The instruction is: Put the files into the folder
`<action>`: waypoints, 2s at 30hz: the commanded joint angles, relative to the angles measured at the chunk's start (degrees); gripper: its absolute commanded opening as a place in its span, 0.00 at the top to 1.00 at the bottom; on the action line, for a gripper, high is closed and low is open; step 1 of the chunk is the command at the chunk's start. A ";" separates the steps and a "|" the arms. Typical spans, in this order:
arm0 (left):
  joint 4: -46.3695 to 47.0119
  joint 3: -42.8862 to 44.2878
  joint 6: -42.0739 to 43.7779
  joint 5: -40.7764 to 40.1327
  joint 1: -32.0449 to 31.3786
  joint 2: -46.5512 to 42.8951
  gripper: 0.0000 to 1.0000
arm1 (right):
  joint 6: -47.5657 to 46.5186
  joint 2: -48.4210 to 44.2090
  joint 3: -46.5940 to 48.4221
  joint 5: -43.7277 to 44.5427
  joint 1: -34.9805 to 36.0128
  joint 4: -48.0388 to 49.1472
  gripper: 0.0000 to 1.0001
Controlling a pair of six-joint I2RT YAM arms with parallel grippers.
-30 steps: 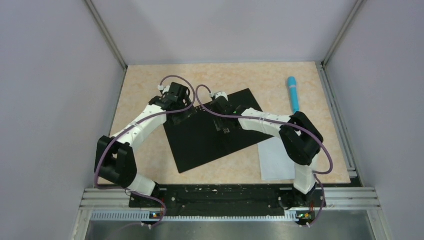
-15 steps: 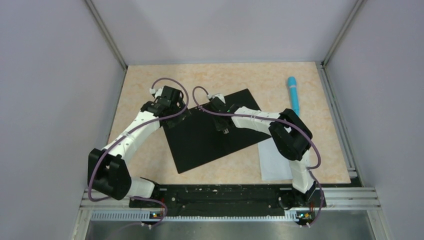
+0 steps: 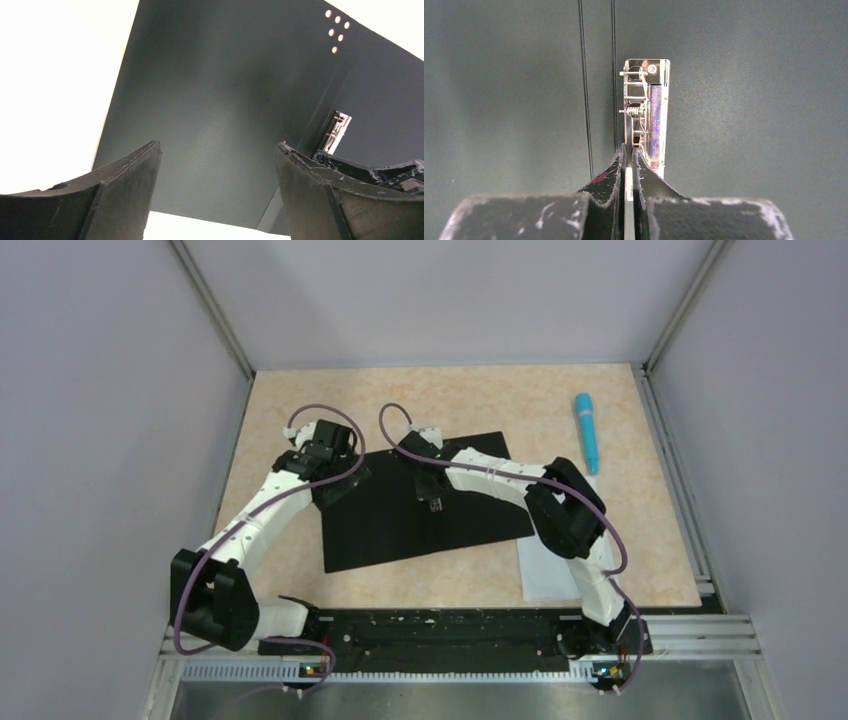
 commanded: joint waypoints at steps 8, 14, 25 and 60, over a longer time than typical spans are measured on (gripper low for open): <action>1.21 -4.88 -1.82 0.66 0.66 -3.20 0.13 | 12.94 -4.02 -2.08 -1.42 3.78 2.50 1.00; 2.42 -7.30 -2.21 2.78 0.71 -3.60 0.13 | 16.55 -5.85 -6.48 -1.67 4.47 4.16 1.00; 3.26 -10.73 -3.29 3.80 0.75 -3.46 0.14 | 19.35 -8.16 -10.29 -4.80 6.71 10.20 1.00; 1.32 -15.63 -9.87 -0.03 1.34 7.83 0.15 | 6.63 -16.18 -16.39 -5.00 9.24 12.43 0.74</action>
